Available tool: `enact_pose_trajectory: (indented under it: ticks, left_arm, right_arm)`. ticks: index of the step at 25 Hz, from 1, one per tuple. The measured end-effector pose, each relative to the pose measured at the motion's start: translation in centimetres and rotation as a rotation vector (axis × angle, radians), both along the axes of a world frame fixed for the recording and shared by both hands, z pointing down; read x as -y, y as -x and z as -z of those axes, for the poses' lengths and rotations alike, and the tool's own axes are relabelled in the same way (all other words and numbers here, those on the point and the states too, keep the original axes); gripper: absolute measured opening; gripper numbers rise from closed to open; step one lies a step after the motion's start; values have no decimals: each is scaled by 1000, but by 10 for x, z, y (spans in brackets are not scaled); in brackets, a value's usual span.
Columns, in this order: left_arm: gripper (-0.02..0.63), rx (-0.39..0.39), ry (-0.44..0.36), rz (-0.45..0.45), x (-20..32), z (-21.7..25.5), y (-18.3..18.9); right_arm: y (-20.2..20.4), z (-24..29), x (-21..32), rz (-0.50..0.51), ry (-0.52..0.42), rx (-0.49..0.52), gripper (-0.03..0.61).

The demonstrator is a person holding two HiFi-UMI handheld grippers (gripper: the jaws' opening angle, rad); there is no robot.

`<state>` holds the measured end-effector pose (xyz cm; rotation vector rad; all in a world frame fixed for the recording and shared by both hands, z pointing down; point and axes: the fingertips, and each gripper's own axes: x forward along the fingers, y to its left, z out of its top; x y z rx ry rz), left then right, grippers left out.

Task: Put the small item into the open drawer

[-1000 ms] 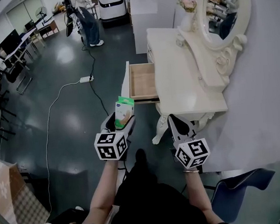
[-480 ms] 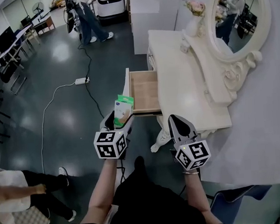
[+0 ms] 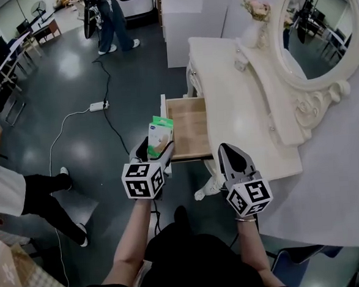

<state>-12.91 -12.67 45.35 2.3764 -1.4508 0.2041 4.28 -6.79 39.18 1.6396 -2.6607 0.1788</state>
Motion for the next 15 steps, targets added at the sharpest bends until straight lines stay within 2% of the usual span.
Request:
enact_pose_trajectory:
  ticks: [15]
  left_arm:
    - [352, -32, 15, -19, 55, -1, -6]
  right_arm:
    - [2, 11, 39, -36, -11, -17, -3]
